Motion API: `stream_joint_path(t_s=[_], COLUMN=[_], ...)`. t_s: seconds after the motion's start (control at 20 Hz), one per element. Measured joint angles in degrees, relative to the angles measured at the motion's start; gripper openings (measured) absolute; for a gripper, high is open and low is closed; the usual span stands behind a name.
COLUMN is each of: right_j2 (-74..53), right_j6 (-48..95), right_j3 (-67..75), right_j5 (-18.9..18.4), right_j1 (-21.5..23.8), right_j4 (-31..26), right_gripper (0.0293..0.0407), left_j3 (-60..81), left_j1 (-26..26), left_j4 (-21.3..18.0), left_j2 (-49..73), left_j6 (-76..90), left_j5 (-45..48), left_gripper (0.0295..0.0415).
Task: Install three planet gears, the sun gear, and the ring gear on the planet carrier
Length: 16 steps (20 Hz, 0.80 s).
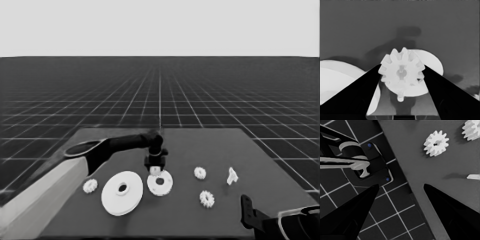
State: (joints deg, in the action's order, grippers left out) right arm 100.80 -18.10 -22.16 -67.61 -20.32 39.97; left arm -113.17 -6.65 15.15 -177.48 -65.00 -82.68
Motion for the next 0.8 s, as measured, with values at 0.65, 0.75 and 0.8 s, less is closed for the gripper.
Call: stream_joint_path(t_s=[0.65, 0.75, 0.8], right_j2=[0.0, 0.0, 0.0], right_j6=[0.0, 0.0, 0.0], right_j3=[0.0, 0.0, 0.0], right_j5=[0.0, 0.0, 0.0], right_j1=[0.0, 0.0, 0.0], right_j4=[0.0, 0.0, 0.0], right_gripper=[0.0385, 0.0385, 0.0385], left_j3=[-0.4, 3.6, 5.3], left_j1=[-0.3, 2.5, 4.8], left_j4=[0.3, -2.3, -4.1], left_j2=[-0.1, 1.3, 1.8], left_j6=[0.2, -2.0, -2.9], left_j5=[0.2, -1.8, -2.8], left_gripper=[0.0385, 0.0385, 0.0385])
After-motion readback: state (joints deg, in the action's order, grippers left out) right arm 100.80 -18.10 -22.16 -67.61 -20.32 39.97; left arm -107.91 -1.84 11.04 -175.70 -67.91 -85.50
